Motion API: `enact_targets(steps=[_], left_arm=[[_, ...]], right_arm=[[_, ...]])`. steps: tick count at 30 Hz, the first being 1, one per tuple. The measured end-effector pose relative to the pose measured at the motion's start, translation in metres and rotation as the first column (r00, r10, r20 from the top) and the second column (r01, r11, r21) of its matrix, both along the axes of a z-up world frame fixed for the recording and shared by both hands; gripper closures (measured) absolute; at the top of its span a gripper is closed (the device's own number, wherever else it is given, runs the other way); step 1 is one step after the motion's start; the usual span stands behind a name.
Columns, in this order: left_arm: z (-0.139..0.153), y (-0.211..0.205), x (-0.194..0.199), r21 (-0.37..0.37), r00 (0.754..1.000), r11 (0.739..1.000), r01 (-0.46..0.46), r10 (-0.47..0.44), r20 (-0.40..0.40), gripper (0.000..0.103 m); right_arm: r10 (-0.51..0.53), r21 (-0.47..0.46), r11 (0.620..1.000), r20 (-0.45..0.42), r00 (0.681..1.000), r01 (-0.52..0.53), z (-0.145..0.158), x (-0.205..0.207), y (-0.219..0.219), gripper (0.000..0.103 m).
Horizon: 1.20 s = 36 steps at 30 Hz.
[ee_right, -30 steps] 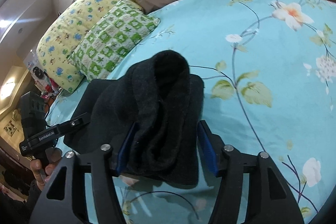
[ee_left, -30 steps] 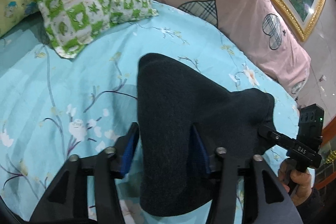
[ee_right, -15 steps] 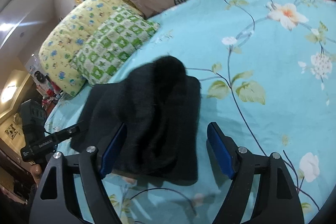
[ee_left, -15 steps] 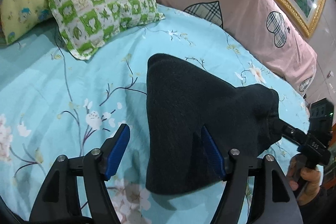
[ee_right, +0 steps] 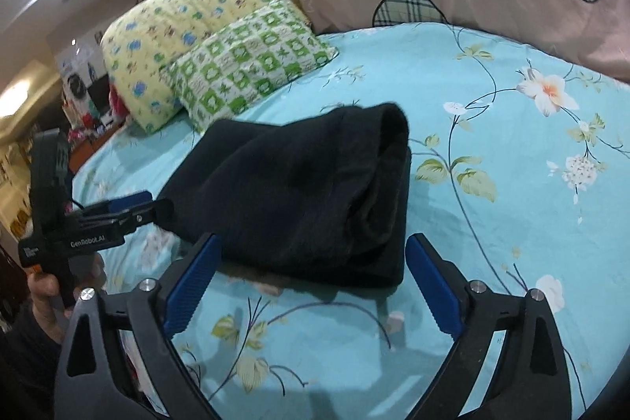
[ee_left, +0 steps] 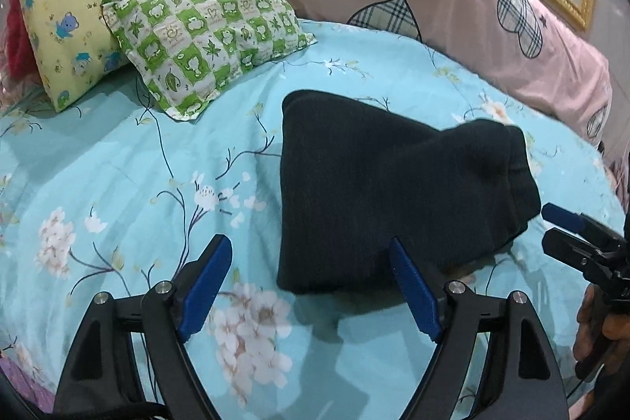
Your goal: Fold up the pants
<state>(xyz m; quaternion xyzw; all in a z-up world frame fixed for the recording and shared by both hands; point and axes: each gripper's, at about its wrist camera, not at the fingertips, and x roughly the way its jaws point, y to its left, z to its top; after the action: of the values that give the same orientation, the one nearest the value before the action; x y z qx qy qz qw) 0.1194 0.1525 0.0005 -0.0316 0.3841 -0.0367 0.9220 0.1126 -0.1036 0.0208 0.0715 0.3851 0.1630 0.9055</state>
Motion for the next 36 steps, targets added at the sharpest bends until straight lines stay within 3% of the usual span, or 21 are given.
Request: enact_targets(steps=[11,19,36], left_arm=[[0.0,-0.014,-0.02,0.114,1.0,0.993,-0.006,0.003,0.028,0.02],[-0.006,-0.023,-0.025,0.168,1.0,0.986,-0.007,0.004,0.022,0.018],[-0.016,-0.028,-0.025,0.179,1.0,0.984,-0.004,0.001,0.014,0.016]], right_arm=[[0.028,-0.135,0.99,0.019,0.999,-0.026,-0.006,-0.013,0.023,0.006],[0.019,-0.176,0.984,0.031,0.999,-0.014,-0.008,-0.015,0.028,0.006],[0.008,-0.17,0.985,0.007,1.0,-0.007,-0.019,-0.01,0.032,0.006]])
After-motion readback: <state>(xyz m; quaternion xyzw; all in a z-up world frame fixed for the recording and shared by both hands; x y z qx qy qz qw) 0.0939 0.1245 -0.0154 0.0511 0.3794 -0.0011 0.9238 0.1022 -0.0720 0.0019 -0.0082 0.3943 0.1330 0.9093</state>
